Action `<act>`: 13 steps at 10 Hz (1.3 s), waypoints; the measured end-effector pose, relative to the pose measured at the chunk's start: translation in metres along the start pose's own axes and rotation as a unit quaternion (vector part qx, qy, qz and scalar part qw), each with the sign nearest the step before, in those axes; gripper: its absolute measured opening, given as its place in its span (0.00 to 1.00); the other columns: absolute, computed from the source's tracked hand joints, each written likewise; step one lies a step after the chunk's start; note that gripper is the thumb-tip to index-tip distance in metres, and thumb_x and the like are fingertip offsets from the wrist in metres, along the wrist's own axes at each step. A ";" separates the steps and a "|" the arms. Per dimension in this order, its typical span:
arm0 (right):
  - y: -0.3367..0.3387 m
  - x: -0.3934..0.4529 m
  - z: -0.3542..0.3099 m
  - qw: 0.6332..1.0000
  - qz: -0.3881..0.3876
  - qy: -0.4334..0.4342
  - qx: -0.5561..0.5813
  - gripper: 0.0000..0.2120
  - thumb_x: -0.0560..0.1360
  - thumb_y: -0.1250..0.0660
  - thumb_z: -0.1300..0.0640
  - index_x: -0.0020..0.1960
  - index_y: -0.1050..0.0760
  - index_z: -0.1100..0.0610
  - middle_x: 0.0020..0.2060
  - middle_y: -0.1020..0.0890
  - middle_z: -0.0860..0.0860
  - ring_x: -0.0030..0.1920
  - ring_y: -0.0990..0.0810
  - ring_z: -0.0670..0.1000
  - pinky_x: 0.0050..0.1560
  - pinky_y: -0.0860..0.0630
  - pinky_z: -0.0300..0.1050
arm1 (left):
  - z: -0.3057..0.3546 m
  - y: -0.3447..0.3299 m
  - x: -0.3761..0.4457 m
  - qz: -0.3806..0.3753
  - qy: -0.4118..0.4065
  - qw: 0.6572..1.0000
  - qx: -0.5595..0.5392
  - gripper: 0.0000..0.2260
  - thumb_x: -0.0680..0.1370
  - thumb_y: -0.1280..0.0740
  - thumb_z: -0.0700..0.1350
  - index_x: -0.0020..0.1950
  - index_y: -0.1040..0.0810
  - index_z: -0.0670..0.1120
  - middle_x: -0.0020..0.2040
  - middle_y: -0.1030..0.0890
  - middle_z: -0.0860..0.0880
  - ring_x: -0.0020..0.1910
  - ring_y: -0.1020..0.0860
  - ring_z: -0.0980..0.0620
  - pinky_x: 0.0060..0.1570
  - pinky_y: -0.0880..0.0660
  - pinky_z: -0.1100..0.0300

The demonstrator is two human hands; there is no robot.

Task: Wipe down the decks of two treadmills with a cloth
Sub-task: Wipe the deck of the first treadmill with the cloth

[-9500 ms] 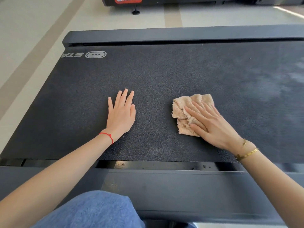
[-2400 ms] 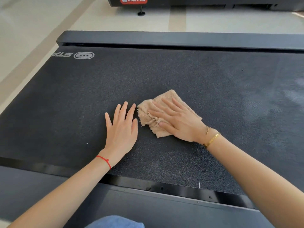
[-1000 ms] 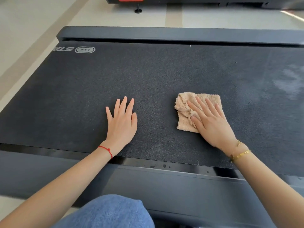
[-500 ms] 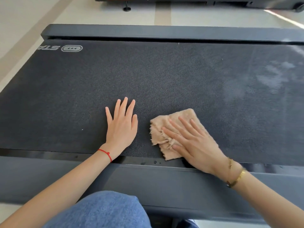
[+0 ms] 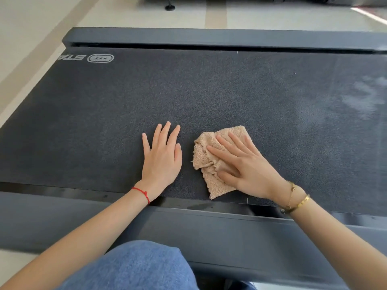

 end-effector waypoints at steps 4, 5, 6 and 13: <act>-0.027 0.010 -0.022 0.989 0.095 -0.105 -0.034 0.29 0.79 0.53 0.33 0.77 0.45 0.39 0.78 0.44 0.45 0.79 0.51 0.56 0.77 0.56 0.58 | -0.004 -0.002 0.001 -0.002 -0.011 1.000 0.002 0.23 0.84 0.48 0.49 0.80 0.43 0.51 0.80 0.44 0.49 0.80 0.51 0.48 0.76 0.55 0.37; -0.018 0.016 0.005 0.993 0.070 -0.082 -0.045 0.29 0.78 0.53 0.33 0.77 0.47 0.39 0.78 0.46 0.44 0.79 0.53 0.54 0.78 0.58 0.55 | -0.004 -0.002 0.001 -0.007 -0.013 1.000 0.004 0.24 0.84 0.49 0.49 0.80 0.44 0.51 0.81 0.45 0.49 0.80 0.51 0.48 0.76 0.55 0.37; -0.013 0.020 0.008 0.993 0.058 -0.090 -0.048 0.28 0.79 0.52 0.35 0.78 0.49 0.39 0.79 0.48 0.43 0.79 0.55 0.54 0.78 0.58 0.56 | -0.005 -0.002 0.002 -0.013 -0.017 1.000 0.003 0.24 0.84 0.50 0.49 0.80 0.44 0.51 0.81 0.46 0.48 0.80 0.52 0.48 0.76 0.56 0.37; -0.010 -0.020 0.020 0.994 0.049 -0.092 -0.026 0.27 0.80 0.54 0.36 0.77 0.51 0.37 0.79 0.50 0.41 0.79 0.58 0.51 0.78 0.55 0.58 | 0.051 -0.011 0.071 -0.063 -0.124 0.990 -0.012 0.23 0.84 0.49 0.49 0.80 0.45 0.50 0.80 0.45 0.47 0.80 0.53 0.47 0.74 0.57 0.33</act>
Point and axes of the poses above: each hand's wrist, its own x-axis towards the middle knuckle, its own y-axis out of the back of the hand, z = x × y, the point moved 1 cm from there along x, towards the middle knuckle
